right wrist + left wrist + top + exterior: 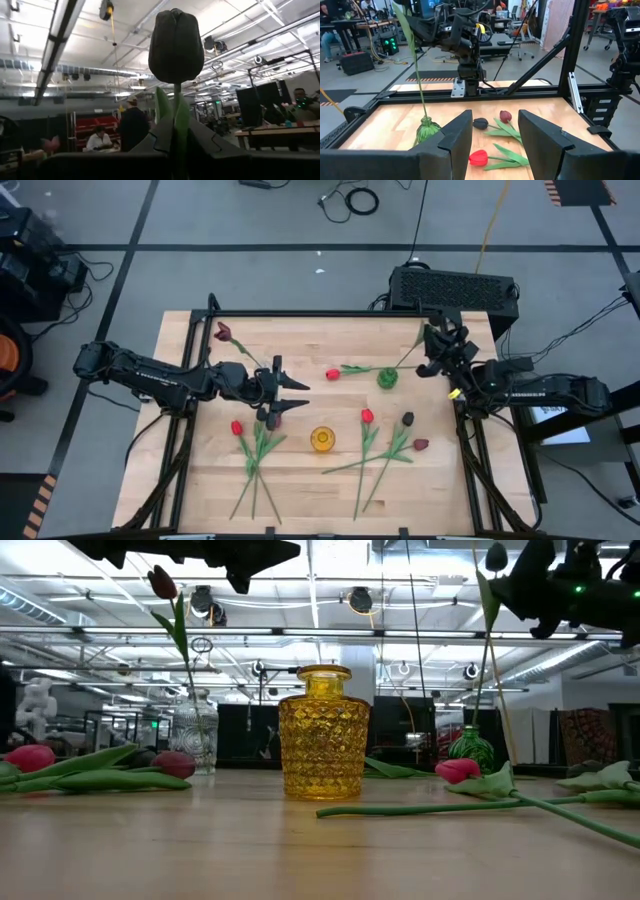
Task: Sort flowers into vase by color
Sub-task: Put the top black flower into the green vase
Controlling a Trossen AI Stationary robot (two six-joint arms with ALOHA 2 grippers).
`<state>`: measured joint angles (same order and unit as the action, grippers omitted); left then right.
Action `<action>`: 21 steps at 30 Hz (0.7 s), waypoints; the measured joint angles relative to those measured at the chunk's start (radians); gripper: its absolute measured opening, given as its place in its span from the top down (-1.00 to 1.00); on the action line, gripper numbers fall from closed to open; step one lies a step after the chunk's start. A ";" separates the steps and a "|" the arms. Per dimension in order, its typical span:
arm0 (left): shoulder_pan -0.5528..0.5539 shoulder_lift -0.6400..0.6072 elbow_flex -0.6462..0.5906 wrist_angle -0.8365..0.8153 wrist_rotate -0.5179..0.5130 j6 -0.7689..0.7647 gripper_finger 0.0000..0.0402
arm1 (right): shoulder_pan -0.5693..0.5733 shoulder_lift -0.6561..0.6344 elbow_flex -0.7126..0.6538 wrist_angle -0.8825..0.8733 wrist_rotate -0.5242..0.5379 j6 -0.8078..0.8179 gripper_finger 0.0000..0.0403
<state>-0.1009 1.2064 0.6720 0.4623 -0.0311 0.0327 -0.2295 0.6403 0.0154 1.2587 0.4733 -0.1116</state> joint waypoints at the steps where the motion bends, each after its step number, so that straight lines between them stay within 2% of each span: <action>1: 0.000 0.000 0.000 0.000 0.000 0.000 0.17 | 0.000 0.000 0.000 -0.008 0.001 0.000 0.84; 9: 0.000 0.010 0.000 -0.001 0.000 0.000 0.17 | 0.001 0.000 0.000 -0.108 0.002 0.111 0.66; 21: 0.000 0.043 0.000 0.001 0.000 -0.001 0.17 | 0.002 -0.001 0.019 -0.202 0.001 0.159 0.14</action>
<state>-0.1009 1.2491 0.6720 0.4629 -0.0311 0.0315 -0.2276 0.6395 0.0347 1.0568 0.4747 0.0477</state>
